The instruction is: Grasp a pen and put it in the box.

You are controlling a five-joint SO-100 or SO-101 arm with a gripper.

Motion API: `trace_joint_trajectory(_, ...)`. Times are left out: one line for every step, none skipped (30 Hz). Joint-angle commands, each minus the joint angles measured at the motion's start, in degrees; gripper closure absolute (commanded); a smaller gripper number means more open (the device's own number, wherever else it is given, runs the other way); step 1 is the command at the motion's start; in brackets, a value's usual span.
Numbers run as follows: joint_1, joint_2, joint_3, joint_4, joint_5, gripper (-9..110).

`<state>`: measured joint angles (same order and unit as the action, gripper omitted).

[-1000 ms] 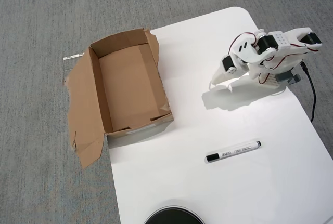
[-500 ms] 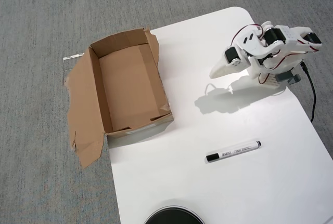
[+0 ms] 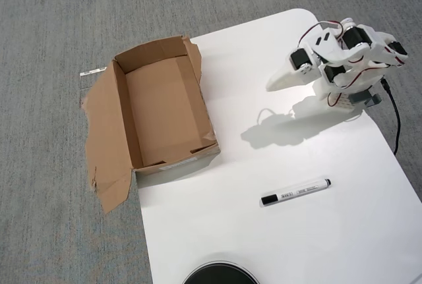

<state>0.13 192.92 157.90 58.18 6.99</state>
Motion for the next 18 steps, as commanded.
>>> trace_joint_trajectory(0.4,0.3,-5.4,0.0,-0.5,101)
trace_joint_trajectory(0.4,-1.6,-6.7,0.0,-0.5,101)
trace_joint_trajectory(0.3,-3.7,-8.2,0.0,-0.5,101)
trace_joint_trajectory(0.3,-6.0,-9.9,0.0,-0.4,101)
trace_joint_trajectory(0.3,-8.5,-11.9,-0.1,-0.4,101)
trace_joint_trajectory(0.3,-11.2,-14.2,-0.1,-0.3,101)
trace_joint_trajectory(0.2,-13.6,-16.5,-0.1,0.0,101)
trace_joint_trajectory(-0.1,-16.0,-18.9,-0.1,0.1,101)
trace_joint_trajectory(-0.2,-18.4,-21.3,-0.1,0.1,101)
trace_joint_trajectory(-0.3,-20.6,-23.7,-0.1,0.2,101)
trace_joint_trajectory(-0.3,-22.6,-26.0,-0.1,0.2,101)
trace_joint_trajectory(-0.3,-24.4,-28.2,-0.1,0.2,101)
trace_joint_trajectory(-0.4,-26.1,-30.2,-0.1,0.2,101)
trace_joint_trajectory(-0.4,-27.9,-31.9,-0.1,0.2,101)
trace_joint_trajectory(-0.4,-29.4,-33.6,-0.1,0.2,101)
trace_joint_trajectory(-0.4,-30.8,-34.9,-0.1,0.2,101)
trace_joint_trajectory(-0.4,-32.0,-35.9,-0.1,0.2,101)
trace_joint_trajectory(-0.5,-33.2,-36.8,-0.1,0.2,101)
